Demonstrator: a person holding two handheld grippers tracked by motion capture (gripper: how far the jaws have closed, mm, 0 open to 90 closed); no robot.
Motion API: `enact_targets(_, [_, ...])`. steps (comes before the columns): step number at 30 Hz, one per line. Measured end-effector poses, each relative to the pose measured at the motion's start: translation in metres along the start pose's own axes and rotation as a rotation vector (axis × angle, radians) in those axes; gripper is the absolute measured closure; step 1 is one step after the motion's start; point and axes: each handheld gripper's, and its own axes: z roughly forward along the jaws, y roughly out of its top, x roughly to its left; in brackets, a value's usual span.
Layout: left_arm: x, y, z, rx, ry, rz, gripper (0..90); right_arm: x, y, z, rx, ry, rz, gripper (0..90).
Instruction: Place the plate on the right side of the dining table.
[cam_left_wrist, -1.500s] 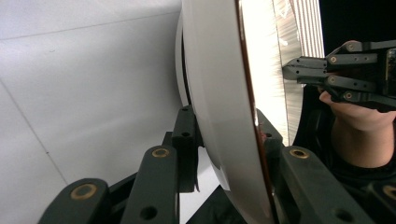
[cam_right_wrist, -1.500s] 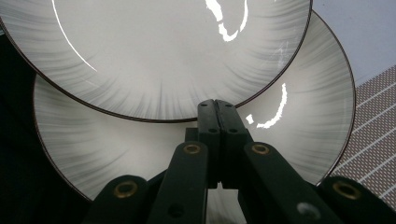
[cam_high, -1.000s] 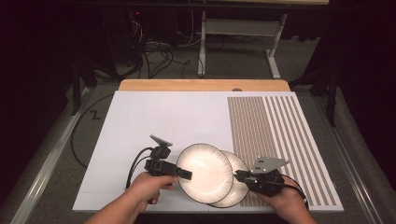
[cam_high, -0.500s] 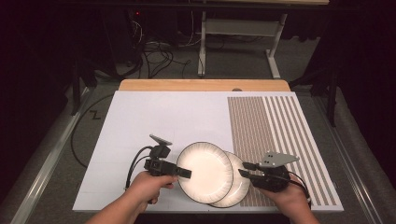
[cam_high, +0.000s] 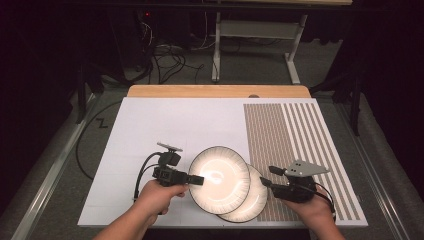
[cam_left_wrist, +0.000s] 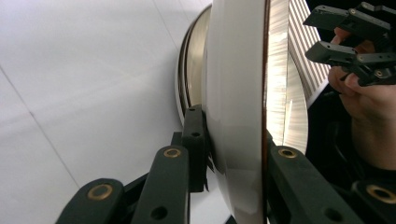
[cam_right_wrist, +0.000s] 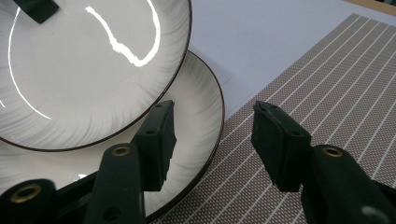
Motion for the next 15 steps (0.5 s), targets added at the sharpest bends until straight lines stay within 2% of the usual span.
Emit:
enact_targets(7, [-0.0021,0.0055,-0.0021,-0.053,0.026,0.071,77.6,-0.0035,-0.0007,-0.0032,-0.02,-0.034,0.004,44.0])
enact_targets(8, [-0.0014,0.0062,-0.0015,-0.068,0.026,0.087,77.6,-0.0047,-0.0011,-0.0049,-0.033,-0.057,0.004,41.8])
enact_targets(9, [-0.0014,0.0062,-0.0015,-0.068,0.026,0.087,77.7,-0.0047,-0.0011,-0.0049,-0.033,-0.057,0.004,41.8])
enact_targets(14, [0.0008,0.0059,-0.0001,-0.112,0.021,0.137,77.8,-0.0066,-0.002,-0.0076,-0.049,-0.078,0.01,37.6])
enact_targets(15, [0.0004,0.0055,0.0001,-0.126,0.023,0.161,77.8,-0.0069,-0.0022,-0.0079,-0.052,-0.079,0.011,36.8])
